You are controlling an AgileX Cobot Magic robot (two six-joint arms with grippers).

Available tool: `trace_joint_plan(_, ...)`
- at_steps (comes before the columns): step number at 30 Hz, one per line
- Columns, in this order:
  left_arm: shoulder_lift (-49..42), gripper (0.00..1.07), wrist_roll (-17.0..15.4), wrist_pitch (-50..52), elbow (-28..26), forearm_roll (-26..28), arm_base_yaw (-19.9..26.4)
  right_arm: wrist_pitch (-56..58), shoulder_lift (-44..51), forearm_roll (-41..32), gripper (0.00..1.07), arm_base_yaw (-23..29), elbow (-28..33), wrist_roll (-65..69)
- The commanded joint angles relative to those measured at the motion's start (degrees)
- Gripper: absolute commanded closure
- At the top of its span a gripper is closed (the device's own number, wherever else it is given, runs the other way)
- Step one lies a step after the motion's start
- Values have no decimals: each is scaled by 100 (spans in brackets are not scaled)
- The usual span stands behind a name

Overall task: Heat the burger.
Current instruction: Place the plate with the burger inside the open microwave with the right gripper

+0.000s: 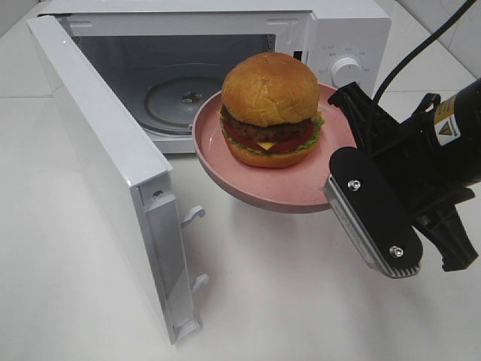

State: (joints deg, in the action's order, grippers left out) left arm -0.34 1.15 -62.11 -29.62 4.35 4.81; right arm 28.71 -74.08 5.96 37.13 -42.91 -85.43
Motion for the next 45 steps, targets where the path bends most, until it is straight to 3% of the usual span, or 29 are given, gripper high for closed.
trace_joint_plan(1,-63,7,0,74,11,29,11,-527,-23,-57,105,-40,-23,-86)
trace_joint_plan(16,-63,7,0,74,11,29,11,-1203,-842,-413,105,-40,-189,-418)
trace_joint_plan(45,-63,7,0,74,11,29,11,-1306,-2733,-407,104,-40,-2040,-556)
